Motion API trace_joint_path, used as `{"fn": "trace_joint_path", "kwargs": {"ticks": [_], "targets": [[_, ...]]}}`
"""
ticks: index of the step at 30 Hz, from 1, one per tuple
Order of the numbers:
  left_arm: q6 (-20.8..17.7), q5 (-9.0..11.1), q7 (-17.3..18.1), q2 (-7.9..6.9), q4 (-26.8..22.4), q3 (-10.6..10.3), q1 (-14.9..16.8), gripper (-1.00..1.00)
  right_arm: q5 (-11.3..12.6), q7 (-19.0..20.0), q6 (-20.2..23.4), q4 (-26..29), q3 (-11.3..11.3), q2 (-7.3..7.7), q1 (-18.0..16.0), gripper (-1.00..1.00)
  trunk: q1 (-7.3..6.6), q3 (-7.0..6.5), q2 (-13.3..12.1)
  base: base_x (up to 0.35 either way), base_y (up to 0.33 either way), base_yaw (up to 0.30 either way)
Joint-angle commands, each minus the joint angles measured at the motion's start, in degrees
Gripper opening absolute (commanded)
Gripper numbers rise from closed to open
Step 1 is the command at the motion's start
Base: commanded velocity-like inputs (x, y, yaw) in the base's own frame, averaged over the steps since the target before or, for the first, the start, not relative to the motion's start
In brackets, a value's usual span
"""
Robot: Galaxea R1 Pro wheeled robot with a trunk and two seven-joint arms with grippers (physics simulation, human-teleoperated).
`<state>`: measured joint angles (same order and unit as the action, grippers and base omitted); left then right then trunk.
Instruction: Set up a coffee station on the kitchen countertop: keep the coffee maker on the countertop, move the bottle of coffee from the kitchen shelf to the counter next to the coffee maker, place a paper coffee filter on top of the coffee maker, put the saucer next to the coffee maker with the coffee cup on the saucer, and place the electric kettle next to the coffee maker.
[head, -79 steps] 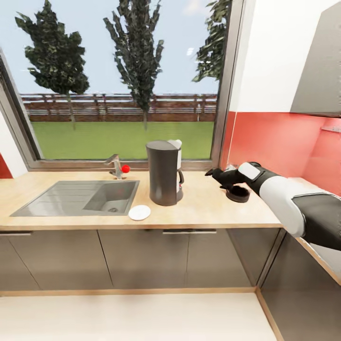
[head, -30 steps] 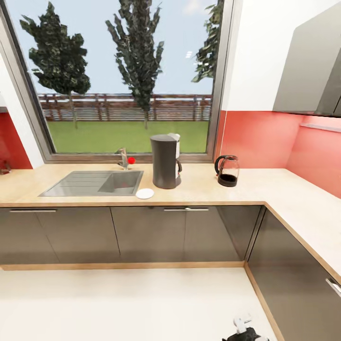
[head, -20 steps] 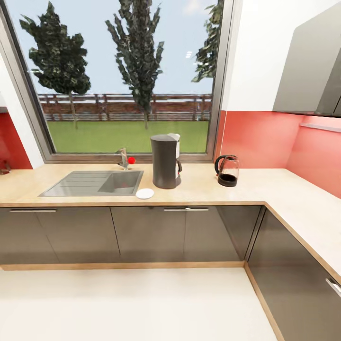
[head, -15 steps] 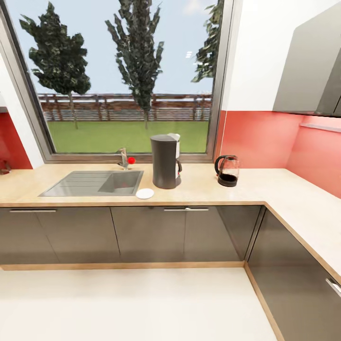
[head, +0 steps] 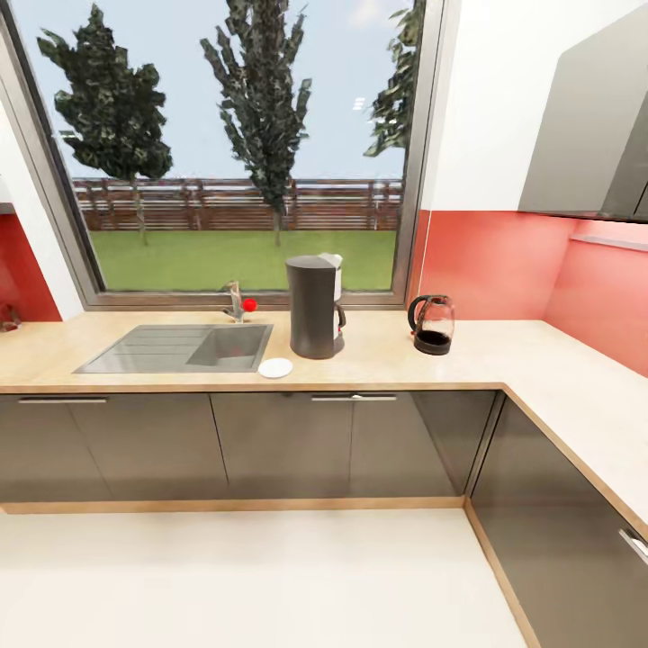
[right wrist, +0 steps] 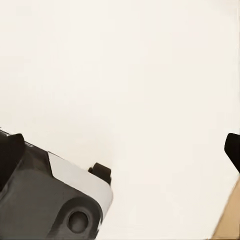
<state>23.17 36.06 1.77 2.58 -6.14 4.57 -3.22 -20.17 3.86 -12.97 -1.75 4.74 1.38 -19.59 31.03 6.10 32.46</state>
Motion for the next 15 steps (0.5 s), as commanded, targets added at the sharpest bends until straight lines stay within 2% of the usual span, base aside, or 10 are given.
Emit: {"fn": "trace_joint_path", "kwargs": {"ticks": [1, 3, 4, 8, 15], "targets": [[0.1, -0.1, 0.2, 0.04, -0.1, 0.4, 0.0, 1.0, 1.1, 0.1, -0.8, -0.2, 0.2, 0.07, -0.1, 1.0, 0.02, 0.09, 0.1, 0.0, 0.0, 0.0], [0.1, -0.1, 0.3, 0.05, -0.1, 0.3, 0.0, 1.0, 2.3, -0.1, -2.1, -0.2, -0.1, 0.09, -0.1, 1.0, -0.2, -0.09, -0.3, 0.0, 0.0, 0.0], [0.1, -0.2, 0.6, 0.12, 0.0, 0.2, 0.0, 1.0, 7.0, -2.3, -7.2, -0.2, -0.3, 0.21, -0.1, 1.0, -0.42, -0.27, -0.7, 0.0, 0.0, 0.0], [0.1, -0.2, 0.6, 0.17, 0.0, 0.1, 0.0, 1.0, 8.3, -2.9, -8.3, -0.2, -0.3, 0.29, -0.1, 1.0, -1.29, -1.09, -2.3, 0.0, 0.0, -0.029], [0.1, -0.2, 0.6, 0.22, 0.1, 0.1, 0.0, 1.0, 8.6, -3.0, -8.4, -0.2, -0.2, 0.37, -0.1, 1.0, -2.83, -2.9, -5.1, 0.0, 0.0, -0.122]]}}
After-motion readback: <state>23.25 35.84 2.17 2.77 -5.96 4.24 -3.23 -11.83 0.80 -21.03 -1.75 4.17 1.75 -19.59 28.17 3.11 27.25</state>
